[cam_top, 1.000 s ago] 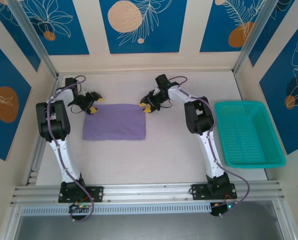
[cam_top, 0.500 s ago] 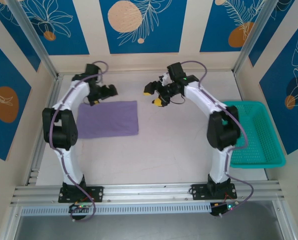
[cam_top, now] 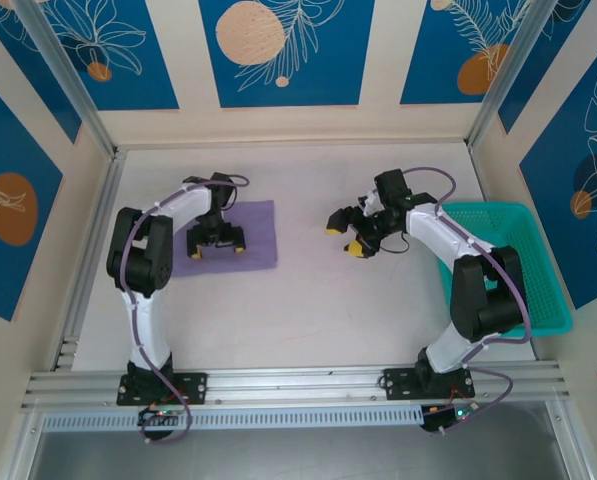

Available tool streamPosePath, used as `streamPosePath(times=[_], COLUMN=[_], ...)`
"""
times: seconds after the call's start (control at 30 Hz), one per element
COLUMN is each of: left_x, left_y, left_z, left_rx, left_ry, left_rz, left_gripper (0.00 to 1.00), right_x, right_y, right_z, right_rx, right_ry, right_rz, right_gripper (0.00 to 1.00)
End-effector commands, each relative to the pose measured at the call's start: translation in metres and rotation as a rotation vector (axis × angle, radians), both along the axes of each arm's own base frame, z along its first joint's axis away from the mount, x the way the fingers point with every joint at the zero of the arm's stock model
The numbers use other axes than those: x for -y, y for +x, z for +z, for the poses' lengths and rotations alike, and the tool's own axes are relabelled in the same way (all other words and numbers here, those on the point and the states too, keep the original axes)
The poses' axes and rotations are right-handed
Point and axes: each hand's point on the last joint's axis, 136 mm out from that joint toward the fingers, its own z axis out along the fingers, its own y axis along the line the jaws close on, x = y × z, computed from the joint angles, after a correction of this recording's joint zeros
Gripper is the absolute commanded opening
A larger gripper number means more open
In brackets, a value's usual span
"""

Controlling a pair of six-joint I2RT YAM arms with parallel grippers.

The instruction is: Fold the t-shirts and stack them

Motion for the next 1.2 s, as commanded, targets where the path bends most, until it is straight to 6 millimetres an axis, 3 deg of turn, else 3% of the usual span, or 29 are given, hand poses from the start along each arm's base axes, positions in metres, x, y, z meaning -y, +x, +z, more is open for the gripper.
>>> streamPosePath(times=[0.0, 0.1, 0.5, 0.8, 0.93, 1.0, 1.1, 1.17], left_x=[-0.022, -0.041, -0.095, -0.11, -0.118, -0.132, -0.15, -0.153], left_y=[0.019, 0.046, 0.123, 0.176, 0.189, 0.191, 0.187, 0.182], left_z=[-0.024, -0.02, -0.027, -0.019, -0.003, 0.003, 0.013, 0.031], left_rx=[-0.032, 0.011, 0.047, 0.158, 0.215, 0.223, 0.213, 0.233], left_ry=[0.064, 0.127, 0.034, 0.038, 0.074, 0.14, 0.197, 0.192], left_rz=[-0.069, -0.135, -0.085, -0.146, -0.174, -0.186, -0.167, -0.135], left_gripper=[1.0, 1.0, 0.96, 0.96, 0.98, 0.99, 1.0, 1.0], right_x=[0.005, 0.014, 0.034, 0.035, 0.028, 0.022, 0.013, 0.01], right_y=[-0.006, -0.01, -0.01, -0.014, -0.01, -0.008, -0.005, -0.002], right_z=[0.01, 0.009, 0.017, 0.039, 0.043, 0.045, 0.046, 0.047], right_rx=[0.026, 0.005, -0.086, -0.124, -0.133, -0.135, -0.125, -0.119], right_ry=[0.014, 0.005, -0.026, -0.094, -0.103, -0.104, -0.106, -0.107], right_rz=[0.003, -0.02, -0.127, -0.147, -0.137, -0.128, -0.099, -0.088], right_gripper=[0.77, 0.77, 0.77, 0.77, 0.77, 0.77, 0.77, 0.77])
